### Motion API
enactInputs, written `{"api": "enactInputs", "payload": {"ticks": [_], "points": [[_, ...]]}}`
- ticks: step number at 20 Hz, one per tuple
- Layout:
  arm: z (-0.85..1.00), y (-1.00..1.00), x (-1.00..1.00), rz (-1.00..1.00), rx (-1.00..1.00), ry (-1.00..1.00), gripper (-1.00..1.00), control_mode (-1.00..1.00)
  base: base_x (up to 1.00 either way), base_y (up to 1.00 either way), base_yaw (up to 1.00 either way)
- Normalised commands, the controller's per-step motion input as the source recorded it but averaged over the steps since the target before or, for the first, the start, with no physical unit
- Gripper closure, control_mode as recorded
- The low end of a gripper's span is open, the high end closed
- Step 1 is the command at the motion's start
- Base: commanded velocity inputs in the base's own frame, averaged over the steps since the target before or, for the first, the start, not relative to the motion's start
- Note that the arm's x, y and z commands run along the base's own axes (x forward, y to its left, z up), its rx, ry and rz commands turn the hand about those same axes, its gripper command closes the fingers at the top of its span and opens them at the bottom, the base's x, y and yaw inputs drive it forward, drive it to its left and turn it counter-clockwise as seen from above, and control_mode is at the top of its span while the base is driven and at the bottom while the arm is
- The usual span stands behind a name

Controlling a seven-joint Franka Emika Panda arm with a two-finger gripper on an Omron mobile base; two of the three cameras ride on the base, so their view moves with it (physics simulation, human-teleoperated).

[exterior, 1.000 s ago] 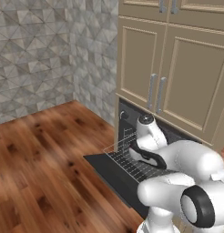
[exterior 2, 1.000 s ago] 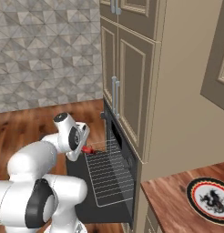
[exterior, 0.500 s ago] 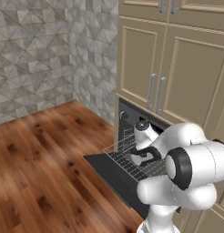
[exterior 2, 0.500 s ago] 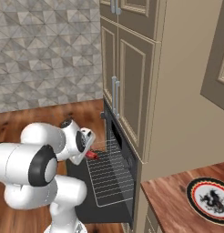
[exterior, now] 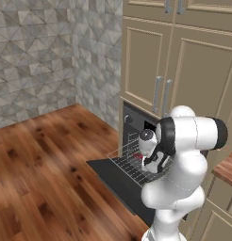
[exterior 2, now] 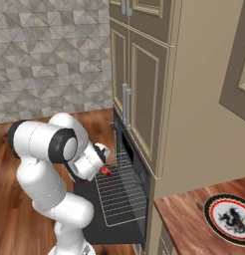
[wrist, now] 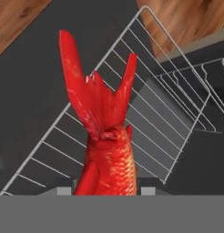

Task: Place the fish on the rack of the oven, and slide the rack back inside. Close the oven door.

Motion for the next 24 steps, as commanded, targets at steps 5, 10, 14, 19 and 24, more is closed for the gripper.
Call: {"api": "enactInputs", "payload": {"ticks": [5, 10, 14, 19, 24], "points": [[-0.51, -0.05, 0.35, -0.04, 0.03, -0.06, 1.0, -1.0, 0.0, 0.0, 0.0], [-0.56, -0.02, 0.3, -0.04, 0.02, 0.0, 1.0, -1.0, 0.0, 0.0, 0.0], [-0.61, 0.0, 0.26, -0.05, 0.0, 0.0, 1.0, -1.0, 0.0, 0.0, 0.0], [-0.51, 0.0, 0.29, -0.06, 0.0, 0.0, 1.0, -1.0, 0.0, 0.0, 0.0], [-0.49, 0.0, 0.31, -0.05, 0.0, 0.0, 1.0, -1.0, 0.0, 0.0, 0.0]]}}
